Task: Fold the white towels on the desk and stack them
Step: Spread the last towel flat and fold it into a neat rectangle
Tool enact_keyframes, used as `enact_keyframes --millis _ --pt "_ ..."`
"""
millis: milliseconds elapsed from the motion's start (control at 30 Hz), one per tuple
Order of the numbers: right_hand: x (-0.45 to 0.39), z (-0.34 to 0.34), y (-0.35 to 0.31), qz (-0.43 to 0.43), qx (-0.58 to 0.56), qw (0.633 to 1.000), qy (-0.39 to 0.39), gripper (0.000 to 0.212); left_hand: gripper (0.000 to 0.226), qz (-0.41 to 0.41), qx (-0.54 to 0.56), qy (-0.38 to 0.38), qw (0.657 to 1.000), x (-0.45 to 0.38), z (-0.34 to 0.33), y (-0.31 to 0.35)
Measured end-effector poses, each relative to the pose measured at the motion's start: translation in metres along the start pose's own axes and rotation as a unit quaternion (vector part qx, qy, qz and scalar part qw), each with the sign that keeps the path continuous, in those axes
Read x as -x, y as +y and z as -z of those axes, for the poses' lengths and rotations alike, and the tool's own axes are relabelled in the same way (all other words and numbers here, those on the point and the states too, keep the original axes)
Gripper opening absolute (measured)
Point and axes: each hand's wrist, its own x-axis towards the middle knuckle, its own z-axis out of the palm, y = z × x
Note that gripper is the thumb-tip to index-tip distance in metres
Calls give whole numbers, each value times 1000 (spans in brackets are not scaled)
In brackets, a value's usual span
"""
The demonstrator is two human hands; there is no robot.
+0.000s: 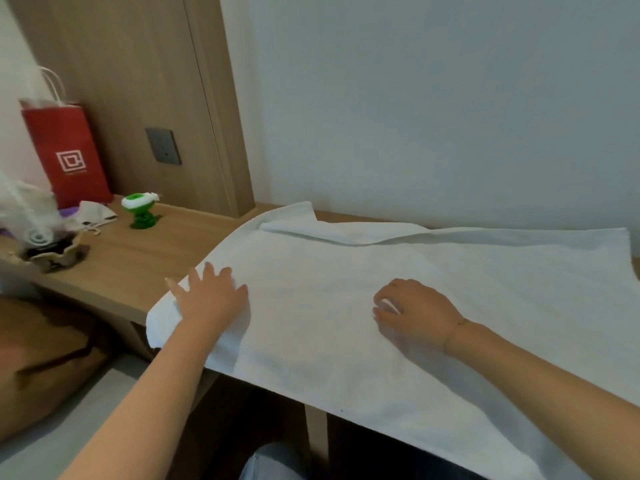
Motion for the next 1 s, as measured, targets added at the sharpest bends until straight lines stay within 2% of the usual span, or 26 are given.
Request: enact_keyframes --millis 67,200,267,367,500,567,600,667,800,833,867,900,967,1000 --pt "-26 11 4 11 -36 999 37 31 50 -72 91 43 992 -15 4 27" --pt "-85 28 19 52 -5 992 111 30 36 -160 225 108 955 -65 14 74" --pt "-116 34 28 75 -8 989 127 33 32 -154 274 115 942 -102 22 89" --pt "-160 39 39 89 -2 993 82 43 32 -121 302 105 940 -161 35 113" --pt "-203 35 43 95 -8 995 14 52 62 -70 342 -33 937 -223 40 141" --pt "-220 29 44 96 18 995 -15 52 63 -64 350 -84 931 -243 32 147" --pt "-227 26 45 96 31 994 -29 51 52 -71 356 -79 928 -252 25 147" --pt "-237 21 49 89 23 995 -39 43 15 -83 370 -38 925 -265 8 143" --pt "-247 18 56 87 7 996 -13 14 35 -105 328 -26 938 -280 -3 131" --pt "-247 18 57 86 2 996 -9 11 36 -101 323 -6 941 -283 -2 129" --pt "-247 19 58 78 -5 997 -9 18 36 -89 339 25 936 -288 -1 127" --pt "-246 21 59 70 -15 997 -6 21 37 -67 388 50 918 -292 -2 125" --pt "-244 25 65 53 -17 998 1 11 41 -13 508 81 858 -298 -7 120" --pt "-243 27 67 44 -14 999 2 14 42 11 552 88 829 -301 -10 117"
